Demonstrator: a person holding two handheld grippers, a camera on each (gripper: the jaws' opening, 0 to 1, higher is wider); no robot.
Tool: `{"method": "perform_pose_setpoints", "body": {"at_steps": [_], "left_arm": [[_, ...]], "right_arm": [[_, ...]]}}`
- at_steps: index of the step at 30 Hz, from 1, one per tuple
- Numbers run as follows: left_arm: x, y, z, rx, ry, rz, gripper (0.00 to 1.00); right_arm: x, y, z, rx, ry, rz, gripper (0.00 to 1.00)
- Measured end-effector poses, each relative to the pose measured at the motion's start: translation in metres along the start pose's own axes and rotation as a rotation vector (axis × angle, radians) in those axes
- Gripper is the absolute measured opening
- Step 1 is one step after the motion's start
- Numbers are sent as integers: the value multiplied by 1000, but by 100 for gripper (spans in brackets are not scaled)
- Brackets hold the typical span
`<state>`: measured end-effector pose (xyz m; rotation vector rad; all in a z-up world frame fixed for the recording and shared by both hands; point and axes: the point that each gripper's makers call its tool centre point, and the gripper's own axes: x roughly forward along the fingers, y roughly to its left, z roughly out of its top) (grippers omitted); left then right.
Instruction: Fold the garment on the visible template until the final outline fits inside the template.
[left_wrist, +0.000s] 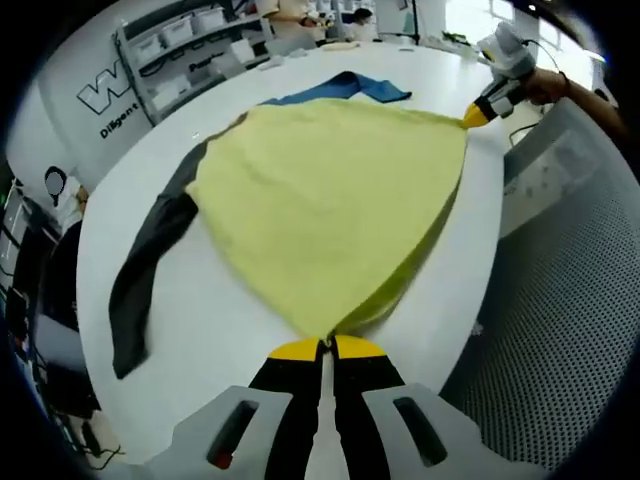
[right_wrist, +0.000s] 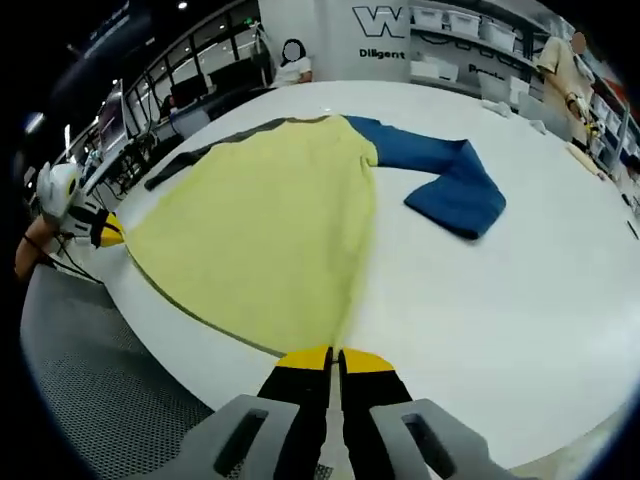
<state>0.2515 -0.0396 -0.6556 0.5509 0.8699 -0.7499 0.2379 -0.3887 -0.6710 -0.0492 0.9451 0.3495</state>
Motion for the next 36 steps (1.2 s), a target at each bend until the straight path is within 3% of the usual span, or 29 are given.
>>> {"method": "perform_pose_setpoints", "body": {"at_steps": [20, 26, 30, 36], "left_arm": [[5, -7, -14, -37, 38, -13, 1], [3, -9, -14, -59, 17, -16, 8], [-3, -4, -10, -108, -24, -11, 22], [-13, 16, 7, -240, -140, 33, 42]], "right_arm": [[2, -2, -9, 28, 37, -4, 0], [0, -3, -6, 30, 19, -2, 1], [-4, -7, 7, 58, -36, -7, 19], [-11, -10, 32, 101, -129, 12, 39]]}}
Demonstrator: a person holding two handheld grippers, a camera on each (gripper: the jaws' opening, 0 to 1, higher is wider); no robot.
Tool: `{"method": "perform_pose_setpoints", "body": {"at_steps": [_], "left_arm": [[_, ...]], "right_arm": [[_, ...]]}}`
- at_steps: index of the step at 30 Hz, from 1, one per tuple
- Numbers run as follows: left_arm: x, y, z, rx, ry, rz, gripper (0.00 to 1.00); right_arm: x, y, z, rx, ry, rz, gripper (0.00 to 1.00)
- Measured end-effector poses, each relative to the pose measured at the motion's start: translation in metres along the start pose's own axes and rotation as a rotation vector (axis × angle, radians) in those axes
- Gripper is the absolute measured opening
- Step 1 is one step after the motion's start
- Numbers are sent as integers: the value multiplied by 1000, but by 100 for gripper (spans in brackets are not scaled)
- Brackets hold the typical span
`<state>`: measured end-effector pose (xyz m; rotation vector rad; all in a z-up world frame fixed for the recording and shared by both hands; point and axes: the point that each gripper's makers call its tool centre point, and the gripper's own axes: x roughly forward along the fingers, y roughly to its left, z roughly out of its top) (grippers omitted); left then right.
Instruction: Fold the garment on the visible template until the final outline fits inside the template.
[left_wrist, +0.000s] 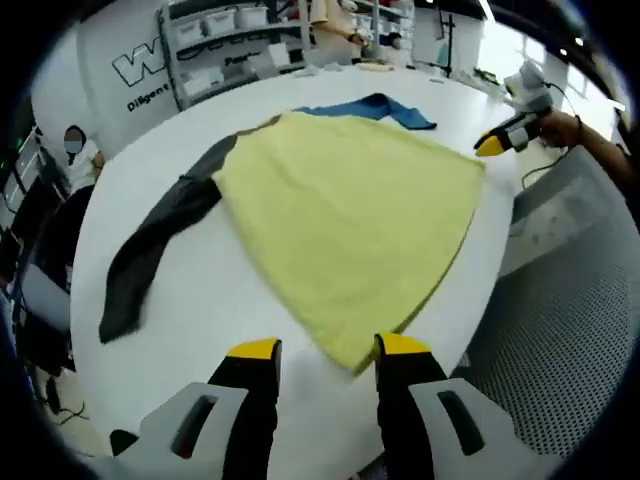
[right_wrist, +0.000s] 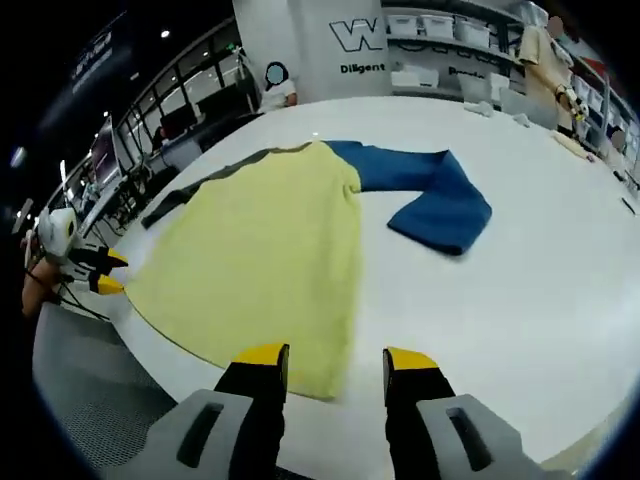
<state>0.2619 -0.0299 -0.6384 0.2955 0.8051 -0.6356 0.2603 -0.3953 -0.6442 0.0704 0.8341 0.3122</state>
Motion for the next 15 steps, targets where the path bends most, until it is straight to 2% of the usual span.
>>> {"method": "perform_pose_setpoints", "body": {"at_steps": [5, 11, 15], "left_arm": [[-4, 12, 12, -59, -43, 14, 57], [-7, 31, 32, -97, -102, 57, 76], [-6, 40, 46, -92, -126, 79, 85]], "right_arm": [[-1, -2, 24, -5, -58, 16, 56], [-1, 2, 52, -28, -110, 37, 66], [2, 7, 74, -42, -148, 63, 74]]}}
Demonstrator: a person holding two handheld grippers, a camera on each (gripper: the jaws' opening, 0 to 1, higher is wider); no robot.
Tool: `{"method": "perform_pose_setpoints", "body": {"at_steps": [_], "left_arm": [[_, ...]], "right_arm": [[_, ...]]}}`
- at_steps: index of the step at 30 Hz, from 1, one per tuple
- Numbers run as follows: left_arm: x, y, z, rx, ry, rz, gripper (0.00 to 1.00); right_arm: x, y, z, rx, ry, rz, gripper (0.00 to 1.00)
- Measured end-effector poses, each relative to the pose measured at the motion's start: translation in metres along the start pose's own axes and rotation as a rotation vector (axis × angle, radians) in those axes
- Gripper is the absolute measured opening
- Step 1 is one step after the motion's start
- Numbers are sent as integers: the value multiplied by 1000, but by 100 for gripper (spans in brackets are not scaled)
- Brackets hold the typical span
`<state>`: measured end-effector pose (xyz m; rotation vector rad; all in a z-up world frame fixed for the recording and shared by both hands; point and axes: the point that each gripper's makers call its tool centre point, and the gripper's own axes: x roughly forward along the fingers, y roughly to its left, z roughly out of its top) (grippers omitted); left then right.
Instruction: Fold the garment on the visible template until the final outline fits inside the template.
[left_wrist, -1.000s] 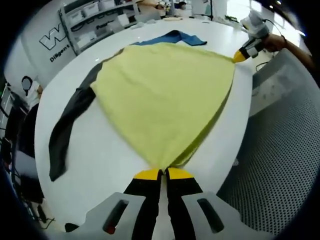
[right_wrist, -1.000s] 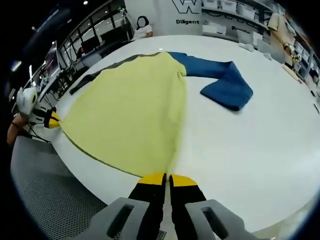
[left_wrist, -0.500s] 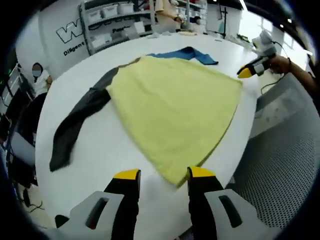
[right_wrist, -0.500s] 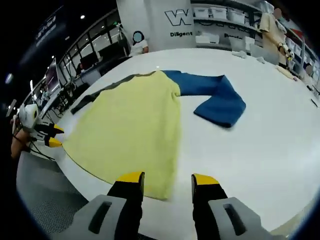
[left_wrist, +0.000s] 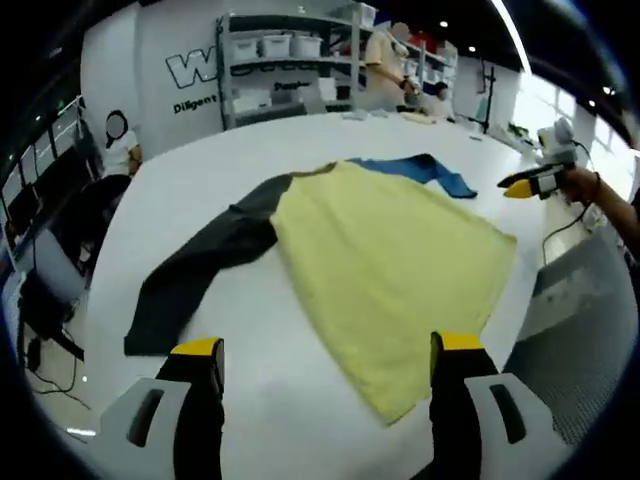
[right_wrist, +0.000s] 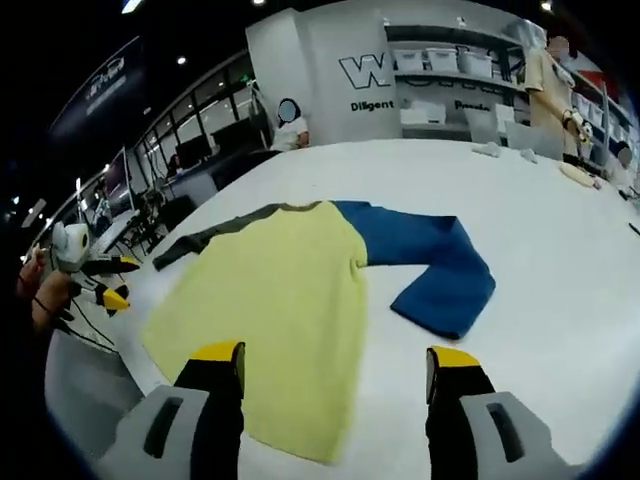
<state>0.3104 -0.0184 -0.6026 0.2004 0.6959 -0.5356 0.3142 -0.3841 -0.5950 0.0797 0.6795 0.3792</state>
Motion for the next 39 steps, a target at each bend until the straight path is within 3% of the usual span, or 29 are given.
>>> {"method": "perform_pose_setpoints", "body": {"at_steps": [5, 20, 30, 39], "left_arm": [[6, 9, 16, -5, -21, 17, 95], [39, 36, 76, 5, -94, -4, 96], [70, 62, 106, -11, -107, -3, 91], [104, 79, 121, -15, -114, 1, 79]], "right_arm": [[8, 4, 19, -13, -19, 36, 81], [43, 1, 82, -88, -58, 106, 85], [77, -9, 114, -121, -61, 148, 82], [113, -14, 125, -169, -38, 192, 71]]}}
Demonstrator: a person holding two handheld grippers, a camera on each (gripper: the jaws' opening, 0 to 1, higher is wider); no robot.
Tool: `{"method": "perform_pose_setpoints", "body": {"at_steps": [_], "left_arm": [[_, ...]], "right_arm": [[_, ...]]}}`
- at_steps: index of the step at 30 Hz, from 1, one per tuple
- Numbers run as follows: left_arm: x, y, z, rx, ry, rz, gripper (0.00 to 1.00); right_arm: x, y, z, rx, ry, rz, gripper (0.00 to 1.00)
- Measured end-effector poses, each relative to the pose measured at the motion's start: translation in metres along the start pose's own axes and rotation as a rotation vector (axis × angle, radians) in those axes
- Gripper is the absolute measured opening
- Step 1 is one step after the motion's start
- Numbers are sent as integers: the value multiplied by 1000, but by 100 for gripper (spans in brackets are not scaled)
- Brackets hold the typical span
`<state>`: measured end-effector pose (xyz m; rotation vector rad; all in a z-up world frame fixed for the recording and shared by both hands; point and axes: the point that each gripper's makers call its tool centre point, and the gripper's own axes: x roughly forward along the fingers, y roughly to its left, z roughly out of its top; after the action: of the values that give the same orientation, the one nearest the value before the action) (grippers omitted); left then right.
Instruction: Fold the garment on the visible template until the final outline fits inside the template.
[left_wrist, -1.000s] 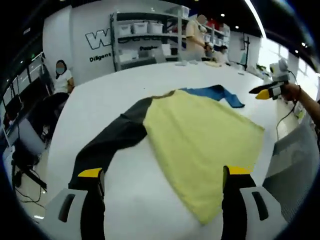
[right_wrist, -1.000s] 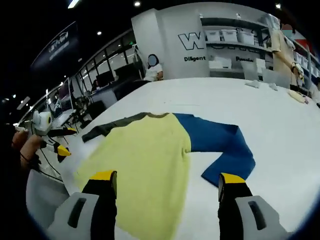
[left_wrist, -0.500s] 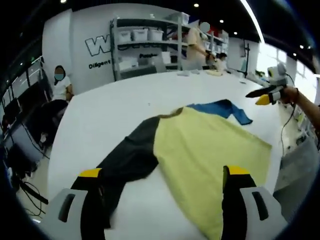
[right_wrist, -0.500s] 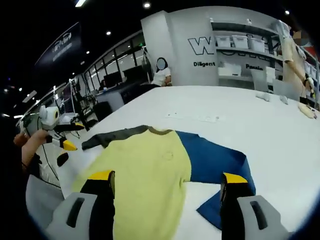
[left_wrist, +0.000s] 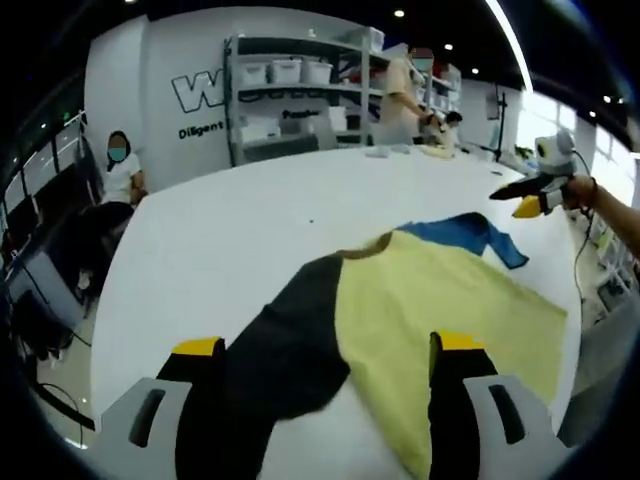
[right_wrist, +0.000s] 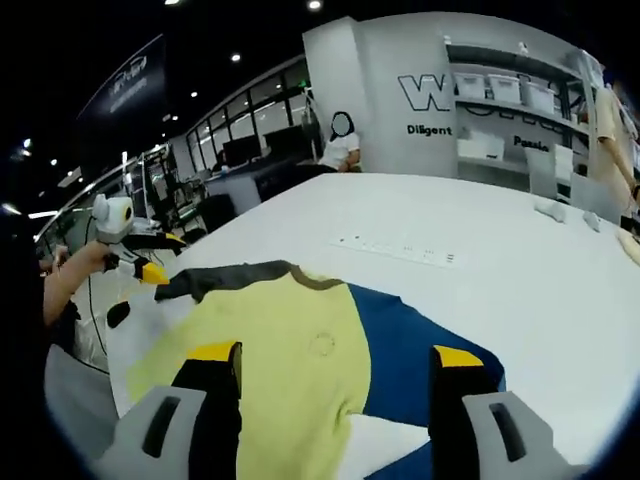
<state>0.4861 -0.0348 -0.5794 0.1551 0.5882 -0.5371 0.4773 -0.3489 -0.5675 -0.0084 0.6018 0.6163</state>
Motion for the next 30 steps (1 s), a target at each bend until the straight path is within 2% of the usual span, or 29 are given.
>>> {"method": "perform_pose_setpoints", "body": {"at_steps": [3, 7, 10, 14, 22, 26, 30], "left_arm": [[10, 1, 4, -27, -10, -19, 73], [29, 8, 11, 18, -18, -15, 65], [43, 14, 13, 19, -10, -15, 61], [62, 23, 14, 42, -2, -5, 55], [97, 30, 14, 29, 14, -24, 49], [109, 24, 14, 56, 26, -56, 52], [126, 19, 16, 69, 28, -86, 49]], "right_arm": [[12, -3, 3, -14, 8, 17, 70], [30, -11, 7, -38, 12, 31, 66], [45, -19, 10, -61, 28, 33, 59], [66, -28, 14, -85, 41, 39, 56], [102, -44, 12, -130, 80, 38, 46], [115, -49, 5, -153, 118, 41, 41], [129, -55, 2, -156, 119, 41, 39]]}}
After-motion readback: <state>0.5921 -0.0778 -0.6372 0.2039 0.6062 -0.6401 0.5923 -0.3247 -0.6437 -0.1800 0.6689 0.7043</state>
